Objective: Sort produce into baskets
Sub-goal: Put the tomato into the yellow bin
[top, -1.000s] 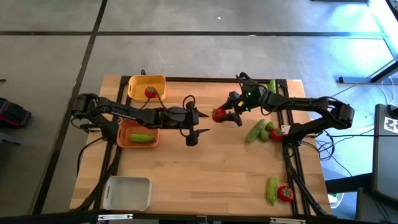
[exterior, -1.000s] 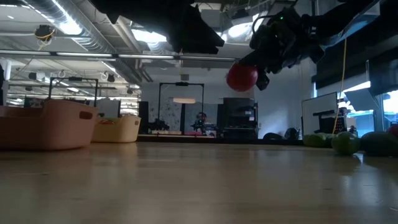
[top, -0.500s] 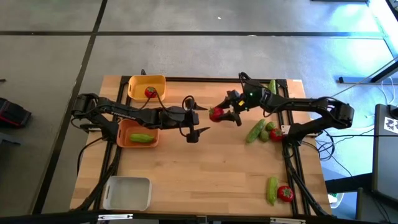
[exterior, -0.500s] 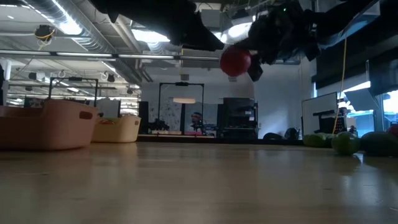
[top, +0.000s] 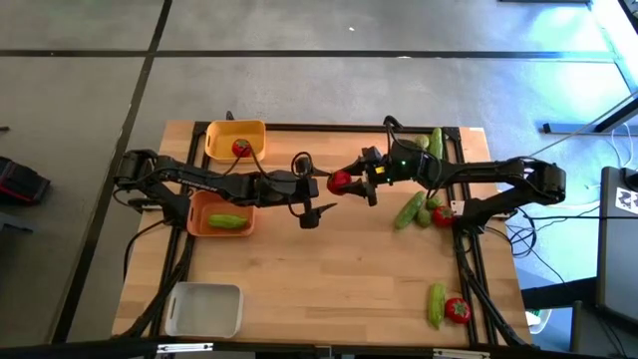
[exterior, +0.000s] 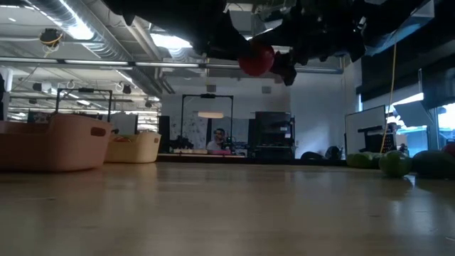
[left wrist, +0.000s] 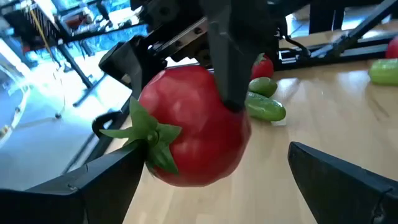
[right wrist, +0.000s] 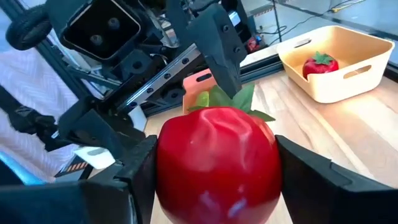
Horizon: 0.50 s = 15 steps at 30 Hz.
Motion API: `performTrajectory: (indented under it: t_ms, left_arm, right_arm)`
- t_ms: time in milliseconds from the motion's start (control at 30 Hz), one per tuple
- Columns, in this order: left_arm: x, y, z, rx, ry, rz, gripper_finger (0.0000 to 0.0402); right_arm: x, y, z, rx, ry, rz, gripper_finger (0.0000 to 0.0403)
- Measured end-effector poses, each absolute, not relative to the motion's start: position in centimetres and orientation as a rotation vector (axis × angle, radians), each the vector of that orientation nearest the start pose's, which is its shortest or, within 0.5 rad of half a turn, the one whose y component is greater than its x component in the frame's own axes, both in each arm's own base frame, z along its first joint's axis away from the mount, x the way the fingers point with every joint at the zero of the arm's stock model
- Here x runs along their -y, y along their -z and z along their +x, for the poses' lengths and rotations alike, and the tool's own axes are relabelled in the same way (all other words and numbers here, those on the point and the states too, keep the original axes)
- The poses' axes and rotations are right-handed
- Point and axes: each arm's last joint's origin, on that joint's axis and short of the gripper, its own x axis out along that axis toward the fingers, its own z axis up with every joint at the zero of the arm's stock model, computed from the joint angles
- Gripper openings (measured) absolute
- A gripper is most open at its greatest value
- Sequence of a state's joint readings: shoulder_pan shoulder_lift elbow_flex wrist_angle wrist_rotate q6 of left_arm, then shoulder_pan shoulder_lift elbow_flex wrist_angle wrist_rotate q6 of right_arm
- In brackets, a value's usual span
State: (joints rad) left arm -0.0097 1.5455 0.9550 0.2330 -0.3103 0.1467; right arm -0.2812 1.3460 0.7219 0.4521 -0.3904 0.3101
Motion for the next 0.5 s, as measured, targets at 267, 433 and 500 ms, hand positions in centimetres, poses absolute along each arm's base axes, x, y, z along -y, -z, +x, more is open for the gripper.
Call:
performTrajectory:
  t_ms: [267, 433, 500]
  left_arm:
    - [-0.8, -25.2, 34.1, -0.314, -0.312, 0.106, 0.0390]
    - [-0.8, -24.9, 34.3, -0.316, -0.370, 0.126, 0.0390]
    - [-0.7, -24.7, 34.4, -0.323, -0.389, 0.150, 0.0390]
  right_arm:
    - [6.6, -25.2, 28.2, -0.152, -0.048, 0.402, 0.0250]
    - [6.1, -25.5, 28.4, -0.123, -0.024, 0.407, 0.0250]
    - [5.7, -25.8, 28.5, -0.100, -0.030, 0.413, 0.0250]
